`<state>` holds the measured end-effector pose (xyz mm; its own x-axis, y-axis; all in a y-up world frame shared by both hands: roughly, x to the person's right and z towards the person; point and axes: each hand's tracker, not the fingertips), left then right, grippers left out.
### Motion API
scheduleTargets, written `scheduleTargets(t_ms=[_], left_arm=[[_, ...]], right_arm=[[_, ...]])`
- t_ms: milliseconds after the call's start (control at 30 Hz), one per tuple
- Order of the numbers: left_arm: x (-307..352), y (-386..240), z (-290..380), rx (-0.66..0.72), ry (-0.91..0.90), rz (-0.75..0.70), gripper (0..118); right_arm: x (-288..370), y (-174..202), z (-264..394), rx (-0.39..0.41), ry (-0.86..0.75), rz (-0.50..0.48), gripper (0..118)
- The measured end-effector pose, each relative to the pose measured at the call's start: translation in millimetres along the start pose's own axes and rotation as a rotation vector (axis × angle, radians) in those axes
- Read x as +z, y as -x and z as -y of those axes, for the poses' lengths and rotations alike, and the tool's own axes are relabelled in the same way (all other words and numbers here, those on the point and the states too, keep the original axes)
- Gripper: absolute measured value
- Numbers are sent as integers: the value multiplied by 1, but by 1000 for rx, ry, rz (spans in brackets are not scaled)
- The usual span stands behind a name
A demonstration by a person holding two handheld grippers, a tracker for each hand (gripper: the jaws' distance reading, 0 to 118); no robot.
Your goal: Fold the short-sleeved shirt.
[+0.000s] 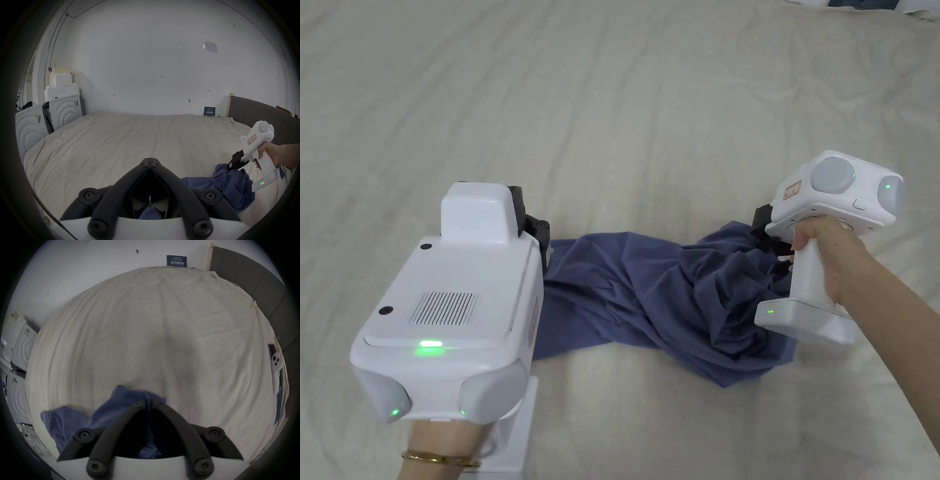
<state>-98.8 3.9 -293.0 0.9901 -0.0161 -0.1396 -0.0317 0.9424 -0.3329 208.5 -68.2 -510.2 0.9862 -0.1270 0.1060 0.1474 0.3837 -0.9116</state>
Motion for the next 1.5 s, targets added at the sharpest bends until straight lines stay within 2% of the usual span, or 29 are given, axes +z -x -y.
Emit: scheduleTargets(t_ms=[67,133,167,200,267,300,333,433,533,733,867,967,1067,1167,1200,1267,1300,1400,1500], left_arm=[[-3,1,0,1,17,-1,0],[-9,5,-3,3,44,2,18],[-13,9,-6,19,71,6,33],[-16,13,-9,40,95,17,59],[-32,28,-19,130,162,70,102],[-41,34,-23,161,201,85,117],[-50,39,-28,163,236,74,118],[-70,47,-44,139,236,41,118],[-97,50,-52,88,350,14,118],[-157,63,-35,7,685,-53,118],[-177,75,-18,-121,802,-177,118],[-182,84,-4,-104,871,-196,117],[-184,89,8,-31,935,-158,98],[-183,91,16,28,974,-148,69],[-182,91,16,63,967,-120,44],[-179,89,12,145,949,-45,8],[-180,86,10,123,951,-38,3],[-177,72,7,0,958,-37,2],[-161,72,-11,35,857,-19,2]], right_arm=[[4,2,2,38,-5,1,3],[13,1,3,52,-30,-3,3],[21,0,2,51,-46,-14,3],[27,0,3,55,-58,-20,3],[42,1,3,74,-95,-40,3],[48,0,3,78,-112,-44,3],[55,0,4,82,-128,-50,3],[73,-3,8,67,-153,-79,3],[82,-7,13,48,-170,-106,3],[87,-12,22,88,-183,-95,3],[83,-16,26,94,-182,-79,3],[80,-15,27,124,-180,-63,3],[78,-13,25,134,-184,-57,3],[77,-12,24,142,-193,-70,3],[78,-11,25,147,-197,-68,3],[78,-9,24,155,-196,-63,3],[77,-9,24,156,-195,-63,3],[80,-9,23,139,-194,-67,3],[92,-11,24,118,-217,-100,3]])
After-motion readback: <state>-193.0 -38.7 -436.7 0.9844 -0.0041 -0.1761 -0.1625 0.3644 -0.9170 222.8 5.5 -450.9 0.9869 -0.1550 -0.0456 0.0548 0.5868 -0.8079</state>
